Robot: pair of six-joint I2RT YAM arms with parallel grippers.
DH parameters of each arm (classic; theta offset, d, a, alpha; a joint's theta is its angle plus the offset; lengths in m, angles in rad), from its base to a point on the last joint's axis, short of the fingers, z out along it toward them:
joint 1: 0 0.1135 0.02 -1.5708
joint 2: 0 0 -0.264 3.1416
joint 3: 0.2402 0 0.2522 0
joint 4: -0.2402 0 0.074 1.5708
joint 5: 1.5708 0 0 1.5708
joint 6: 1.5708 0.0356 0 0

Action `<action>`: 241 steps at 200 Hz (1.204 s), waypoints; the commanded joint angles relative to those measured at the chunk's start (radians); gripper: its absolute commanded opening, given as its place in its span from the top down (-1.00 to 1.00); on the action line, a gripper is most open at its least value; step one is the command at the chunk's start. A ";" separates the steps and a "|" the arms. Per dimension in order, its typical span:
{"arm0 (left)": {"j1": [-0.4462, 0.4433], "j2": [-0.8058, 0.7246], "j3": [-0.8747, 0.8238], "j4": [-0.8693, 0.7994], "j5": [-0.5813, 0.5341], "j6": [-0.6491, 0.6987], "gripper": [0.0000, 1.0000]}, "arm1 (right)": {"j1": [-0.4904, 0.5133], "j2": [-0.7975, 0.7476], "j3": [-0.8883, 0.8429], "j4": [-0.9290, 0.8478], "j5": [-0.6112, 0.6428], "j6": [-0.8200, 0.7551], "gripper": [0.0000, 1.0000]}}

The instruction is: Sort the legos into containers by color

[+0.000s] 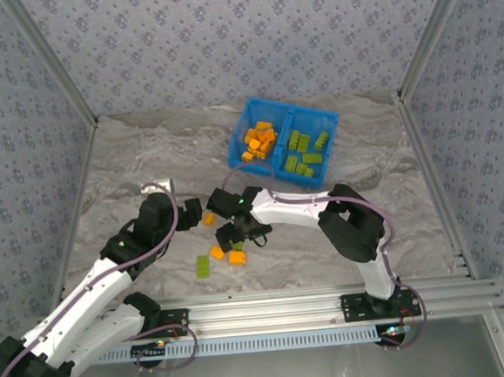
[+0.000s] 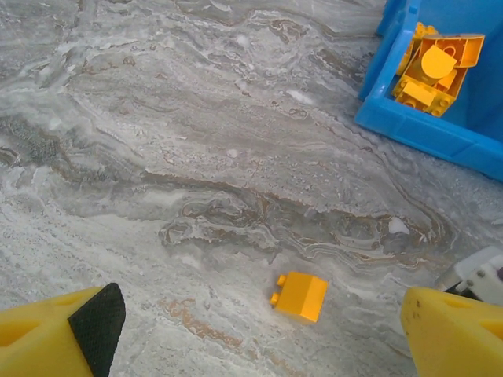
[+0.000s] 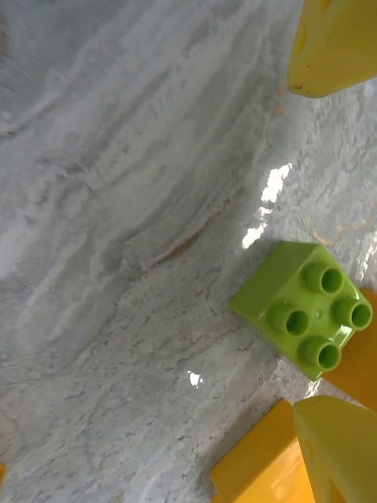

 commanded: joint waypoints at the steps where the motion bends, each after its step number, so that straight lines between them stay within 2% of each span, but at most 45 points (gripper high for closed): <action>1: 0.005 0.004 0.004 0.011 -0.010 -0.005 -0.86 | 0.026 0.045 0.030 -0.098 0.049 0.110 -0.94; 48: 0.007 -0.019 -0.028 0.009 -0.006 -0.025 -0.86 | 0.017 0.047 -0.034 -0.023 0.026 0.147 -0.32; 62: 0.007 -0.027 -0.038 0.011 -0.002 -0.030 -0.86 | 0.008 0.054 -0.025 -0.017 0.028 0.141 -0.31; 80: 0.006 -0.037 -0.044 0.006 -0.004 -0.030 -0.86 | 0.000 0.068 -0.002 -0.011 0.028 0.112 -0.44; 90: 0.007 -0.041 -0.047 0.008 -0.007 -0.032 -0.86 | -0.008 0.080 0.014 -0.014 0.030 0.091 -0.44; 127: 0.007 -0.040 -0.049 0.012 -0.005 -0.035 -0.87 | -0.024 0.095 0.008 0.008 0.032 0.062 0.07; 160: 0.006 -0.032 -0.057 0.026 -0.005 -0.039 -0.87 | -0.030 0.074 -0.017 0.008 0.050 0.051 0.19; 201: 0.007 -0.013 -0.051 0.041 0.007 -0.041 -0.87 | -0.066 -0.111 -0.073 0.052 0.111 0.013 0.40; 241: 0.007 -0.009 -0.042 0.047 0.012 -0.039 -0.87 | -0.185 -0.293 -0.076 0.082 0.196 -0.087 0.41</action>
